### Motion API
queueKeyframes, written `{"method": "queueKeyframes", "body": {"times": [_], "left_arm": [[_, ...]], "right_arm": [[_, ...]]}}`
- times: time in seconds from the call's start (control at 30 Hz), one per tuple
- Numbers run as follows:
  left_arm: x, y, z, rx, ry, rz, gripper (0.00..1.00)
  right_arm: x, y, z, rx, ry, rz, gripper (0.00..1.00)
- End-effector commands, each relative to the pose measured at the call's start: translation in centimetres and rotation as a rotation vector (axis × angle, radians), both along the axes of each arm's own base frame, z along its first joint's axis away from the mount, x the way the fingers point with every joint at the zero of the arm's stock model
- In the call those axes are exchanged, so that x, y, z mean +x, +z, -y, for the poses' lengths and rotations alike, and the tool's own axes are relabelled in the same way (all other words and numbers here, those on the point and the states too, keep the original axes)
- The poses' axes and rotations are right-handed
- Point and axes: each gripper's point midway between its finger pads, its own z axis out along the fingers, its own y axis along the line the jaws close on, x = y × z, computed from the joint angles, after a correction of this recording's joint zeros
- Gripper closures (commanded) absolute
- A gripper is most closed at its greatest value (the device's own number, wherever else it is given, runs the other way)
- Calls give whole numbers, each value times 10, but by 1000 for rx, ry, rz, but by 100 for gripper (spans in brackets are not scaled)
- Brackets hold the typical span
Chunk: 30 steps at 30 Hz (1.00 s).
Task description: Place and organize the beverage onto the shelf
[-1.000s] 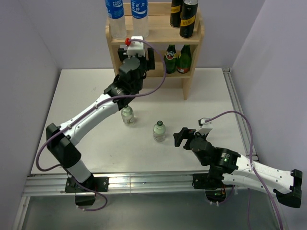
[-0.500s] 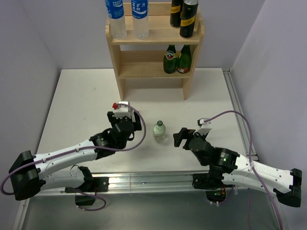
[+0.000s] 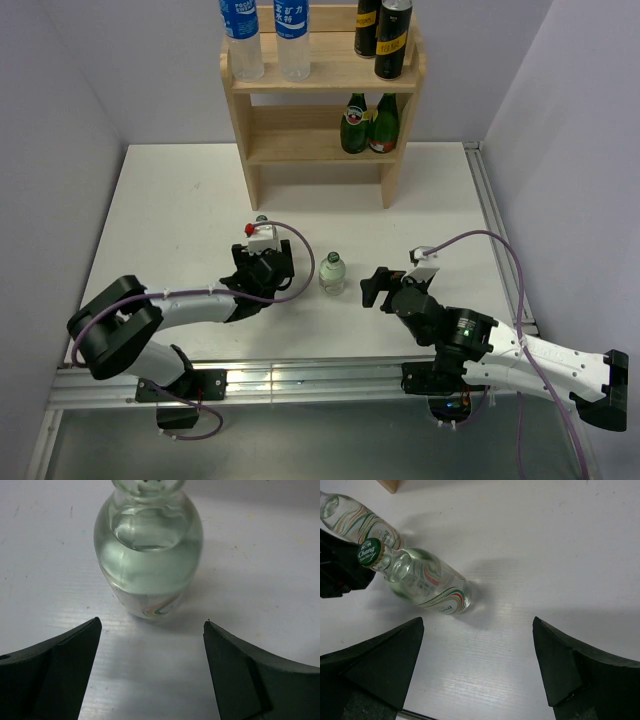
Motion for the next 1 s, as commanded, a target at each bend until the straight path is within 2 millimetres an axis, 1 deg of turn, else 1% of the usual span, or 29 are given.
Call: {"method": "queueKeyframes", "body": {"times": [0.0, 0.03, 0.1, 0.13, 0.17, 0.3, 0.33, 0.4, 0.43, 0.47, 0.53, 0.6, 0.67, 0.7, 0.8, 0.83, 0.9, 0.93, 0.97], "left_arm": [[25, 5, 6, -56, -6, 53, 11], [32, -1, 2, -51, 3, 45, 11], [38, -3, 0, -46, 6, 48, 11], [42, -8, -2, -43, 6, 42, 11], [47, -6, -1, -57, 4, 58, 11], [64, -11, -2, -24, 5, 70, 11], [67, -19, -4, -7, 10, 61, 11], [76, -19, 1, -15, 3, 69, 11], [78, -26, -1, -7, 5, 60, 11], [83, -23, 0, -20, 10, 75, 12], [87, -27, -1, -16, 15, 78, 13], [93, -27, -1, -22, 25, 90, 14], [96, -25, -1, -20, 32, 105, 21], [98, -23, 0, -29, 34, 120, 33], [100, -23, -2, -24, 45, 129, 51], [100, -24, -2, -21, 44, 127, 58], [101, -22, -3, -20, 46, 129, 68], [100, -22, -3, -19, 43, 128, 76], [99, -21, -4, -12, 43, 127, 80]], "right_arm": [[2, 8, -3, 33, -6, 19, 4], [2, 8, -3, 29, -6, 18, 4], [2, 8, -3, 26, -6, 17, 4], [2, 8, -3, 25, -8, 16, 4], [2, 8, -3, 26, -6, 17, 4], [3, 8, -4, 24, -9, 17, 4], [2, 7, -4, 20, -6, 17, 4], [3, 7, -3, 17, -11, 16, 4], [3, 7, -4, 16, -9, 16, 4], [3, 6, -3, 14, -11, 15, 4], [3, 7, -4, 14, -9, 15, 4], [3, 6, -4, 12, -8, 15, 4], [3, 5, -4, 7, -10, 14, 4], [3, 5, -4, 6, -8, 13, 4], [3, 5, -4, 4, -9, 14, 4], [3, 5, -4, 6, -9, 14, 4], [4, 5, -4, 5, -10, 15, 4], [4, 5, -4, 4, -10, 14, 4], [4, 5, -4, 3, -12, 15, 4]]}}
